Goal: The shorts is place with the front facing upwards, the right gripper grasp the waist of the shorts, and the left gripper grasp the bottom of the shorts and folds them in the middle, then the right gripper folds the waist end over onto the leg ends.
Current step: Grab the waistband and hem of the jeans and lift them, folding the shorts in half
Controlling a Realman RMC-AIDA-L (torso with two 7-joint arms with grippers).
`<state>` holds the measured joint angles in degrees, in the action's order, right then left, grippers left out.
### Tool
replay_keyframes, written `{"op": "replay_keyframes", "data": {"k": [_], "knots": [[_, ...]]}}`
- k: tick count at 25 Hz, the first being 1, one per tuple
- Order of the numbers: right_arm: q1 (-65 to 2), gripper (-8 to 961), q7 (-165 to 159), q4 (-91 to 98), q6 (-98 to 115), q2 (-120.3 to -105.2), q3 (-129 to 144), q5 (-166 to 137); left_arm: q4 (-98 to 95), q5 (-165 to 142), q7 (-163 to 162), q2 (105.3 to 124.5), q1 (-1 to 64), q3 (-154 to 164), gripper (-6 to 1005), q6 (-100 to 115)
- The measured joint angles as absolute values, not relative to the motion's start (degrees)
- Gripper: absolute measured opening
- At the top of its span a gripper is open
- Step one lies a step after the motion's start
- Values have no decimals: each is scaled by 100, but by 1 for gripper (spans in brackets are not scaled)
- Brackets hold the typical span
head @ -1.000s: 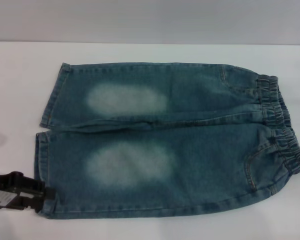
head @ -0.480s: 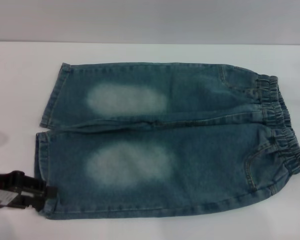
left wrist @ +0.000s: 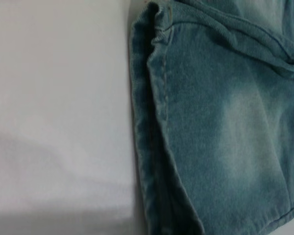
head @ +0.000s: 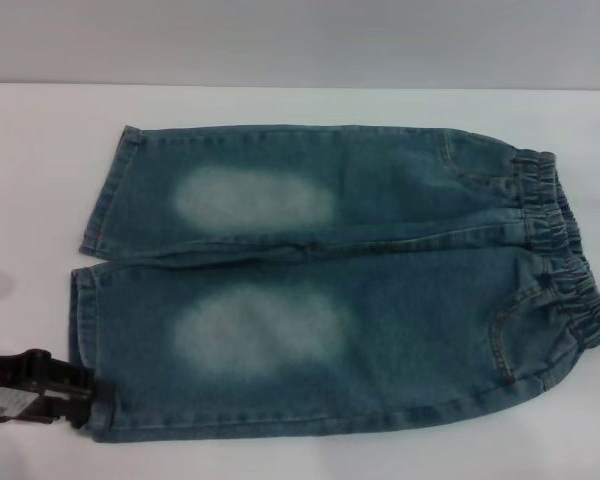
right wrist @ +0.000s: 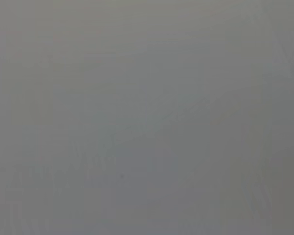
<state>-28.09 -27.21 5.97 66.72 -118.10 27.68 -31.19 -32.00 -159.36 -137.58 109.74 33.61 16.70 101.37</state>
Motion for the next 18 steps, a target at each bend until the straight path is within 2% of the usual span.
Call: {"op": "replay_keyframes", "data": {"k": [18], "knots": [[-2862,654,-2725,573,6644,-11785,2768,-3119,-3194,-15931,-13744,10971,3507,1670,431,9949]]}}
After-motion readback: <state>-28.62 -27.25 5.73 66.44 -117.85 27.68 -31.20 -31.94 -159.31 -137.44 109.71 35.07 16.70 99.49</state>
